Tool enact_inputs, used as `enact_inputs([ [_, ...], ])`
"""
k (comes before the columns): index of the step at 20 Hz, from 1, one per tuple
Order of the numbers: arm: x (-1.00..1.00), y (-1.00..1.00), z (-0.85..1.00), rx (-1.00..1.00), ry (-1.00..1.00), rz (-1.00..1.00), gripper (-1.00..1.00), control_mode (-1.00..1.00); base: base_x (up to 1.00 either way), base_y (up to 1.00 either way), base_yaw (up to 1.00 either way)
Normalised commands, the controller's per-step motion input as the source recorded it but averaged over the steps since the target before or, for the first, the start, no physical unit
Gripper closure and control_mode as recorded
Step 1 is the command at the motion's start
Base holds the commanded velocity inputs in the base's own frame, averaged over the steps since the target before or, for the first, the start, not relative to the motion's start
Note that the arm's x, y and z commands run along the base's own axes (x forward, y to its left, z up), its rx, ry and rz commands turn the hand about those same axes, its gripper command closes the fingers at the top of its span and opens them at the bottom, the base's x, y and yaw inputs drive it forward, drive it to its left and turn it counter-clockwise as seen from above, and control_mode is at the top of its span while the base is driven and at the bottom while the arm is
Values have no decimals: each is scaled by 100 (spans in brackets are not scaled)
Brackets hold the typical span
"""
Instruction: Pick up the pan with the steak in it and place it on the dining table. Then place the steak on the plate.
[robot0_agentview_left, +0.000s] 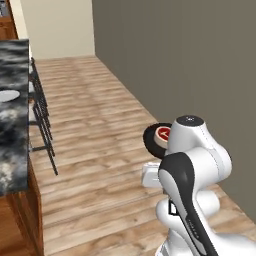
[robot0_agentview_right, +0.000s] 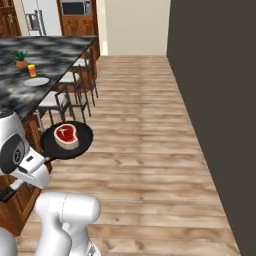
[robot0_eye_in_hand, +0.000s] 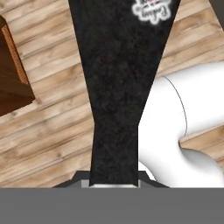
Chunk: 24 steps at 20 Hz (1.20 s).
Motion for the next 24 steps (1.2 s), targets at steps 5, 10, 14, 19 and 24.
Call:
enact_inputs([
  [5,0,0,0,0,0,0,100,100,54,-64,1],
  [10,0,0,0,0,0,0,100,100,99,-18,4],
  [14,0,0,0,0,0,0,100,100,100,-2,4],
  [19,0,0,0,0,0,0,100,100,100,0,5],
  [24,0,0,0,0,0,0,100,100,100,0,5],
])
